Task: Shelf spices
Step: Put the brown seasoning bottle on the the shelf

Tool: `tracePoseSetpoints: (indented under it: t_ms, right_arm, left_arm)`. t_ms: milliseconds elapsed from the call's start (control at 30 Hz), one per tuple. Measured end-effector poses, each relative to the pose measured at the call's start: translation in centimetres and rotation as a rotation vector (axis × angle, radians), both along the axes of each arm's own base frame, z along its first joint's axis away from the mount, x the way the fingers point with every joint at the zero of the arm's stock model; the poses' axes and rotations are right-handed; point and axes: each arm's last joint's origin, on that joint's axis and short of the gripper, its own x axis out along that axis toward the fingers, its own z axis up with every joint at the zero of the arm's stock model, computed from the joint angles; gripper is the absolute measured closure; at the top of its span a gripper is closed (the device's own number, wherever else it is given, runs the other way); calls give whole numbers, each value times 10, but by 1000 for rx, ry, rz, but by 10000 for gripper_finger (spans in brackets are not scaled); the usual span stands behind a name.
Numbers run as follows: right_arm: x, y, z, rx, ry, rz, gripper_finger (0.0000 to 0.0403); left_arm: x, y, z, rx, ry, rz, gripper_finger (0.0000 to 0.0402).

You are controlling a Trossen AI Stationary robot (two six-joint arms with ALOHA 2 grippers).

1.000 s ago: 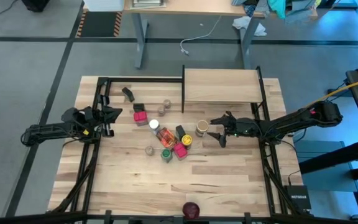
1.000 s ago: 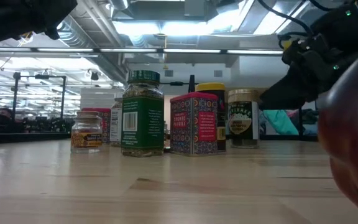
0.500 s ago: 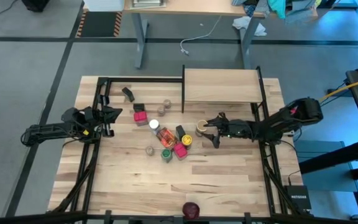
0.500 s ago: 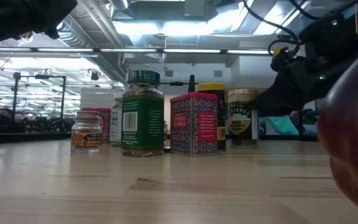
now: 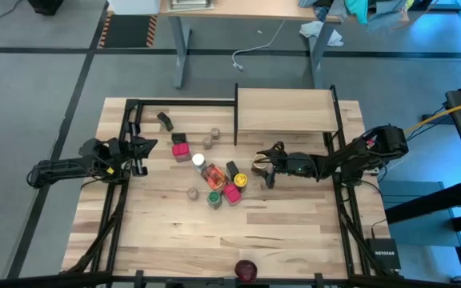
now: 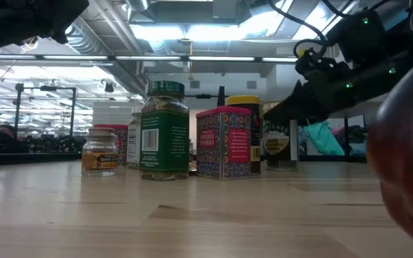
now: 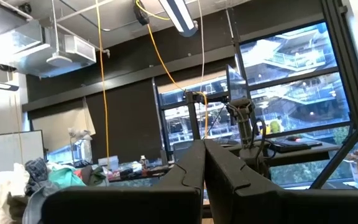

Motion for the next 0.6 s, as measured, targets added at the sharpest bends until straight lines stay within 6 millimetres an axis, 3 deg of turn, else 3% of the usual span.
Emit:
tracePoseSetpoints:
  t_ms: [167,600]
  right_arm:
    - [-1,0,-2,-1,19,-10,125]
    - [-4,-5,2,-52,12,-158,125]
  left_arm:
    - [0,0,0,-2,0,-1,402]
    - [0,0,0,-3,0,-1,402]
